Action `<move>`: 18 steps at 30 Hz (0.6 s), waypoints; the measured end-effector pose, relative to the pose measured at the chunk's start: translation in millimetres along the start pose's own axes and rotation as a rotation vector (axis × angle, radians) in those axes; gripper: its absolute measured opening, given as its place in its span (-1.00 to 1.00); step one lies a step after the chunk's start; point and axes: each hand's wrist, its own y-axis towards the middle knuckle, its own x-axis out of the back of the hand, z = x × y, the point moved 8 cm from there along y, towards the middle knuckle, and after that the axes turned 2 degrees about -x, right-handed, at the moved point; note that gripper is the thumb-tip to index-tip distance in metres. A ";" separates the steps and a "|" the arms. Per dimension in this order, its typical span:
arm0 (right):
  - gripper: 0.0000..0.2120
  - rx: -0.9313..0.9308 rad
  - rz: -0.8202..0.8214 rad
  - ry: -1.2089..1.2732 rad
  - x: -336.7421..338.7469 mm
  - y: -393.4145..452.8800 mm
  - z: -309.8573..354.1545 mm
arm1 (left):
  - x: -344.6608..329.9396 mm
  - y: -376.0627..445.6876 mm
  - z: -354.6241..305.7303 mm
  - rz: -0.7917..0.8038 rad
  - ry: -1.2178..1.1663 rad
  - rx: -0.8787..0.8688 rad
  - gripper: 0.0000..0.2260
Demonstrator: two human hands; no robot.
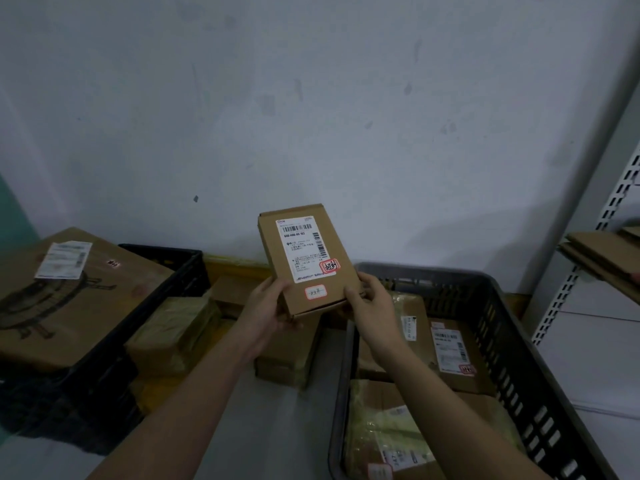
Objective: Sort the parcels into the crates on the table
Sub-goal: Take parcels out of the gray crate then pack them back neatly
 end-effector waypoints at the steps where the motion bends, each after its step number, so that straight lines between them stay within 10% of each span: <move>1: -0.68 -0.007 -0.010 0.024 1.4 0.2 -1.6 | -0.7 0.4 1.2 0.003 0.006 -0.001 -0.72; 7: -0.73 -0.017 -0.057 0.115 19.4 2.9 -10.9 | -1.7 2.8 6.4 -0.037 0.166 -0.017 -0.31; 18: -0.64 0.029 -0.119 -0.253 71.6 8.4 -37.0 | -55.7 3.7 30.2 0.118 0.200 0.011 -0.52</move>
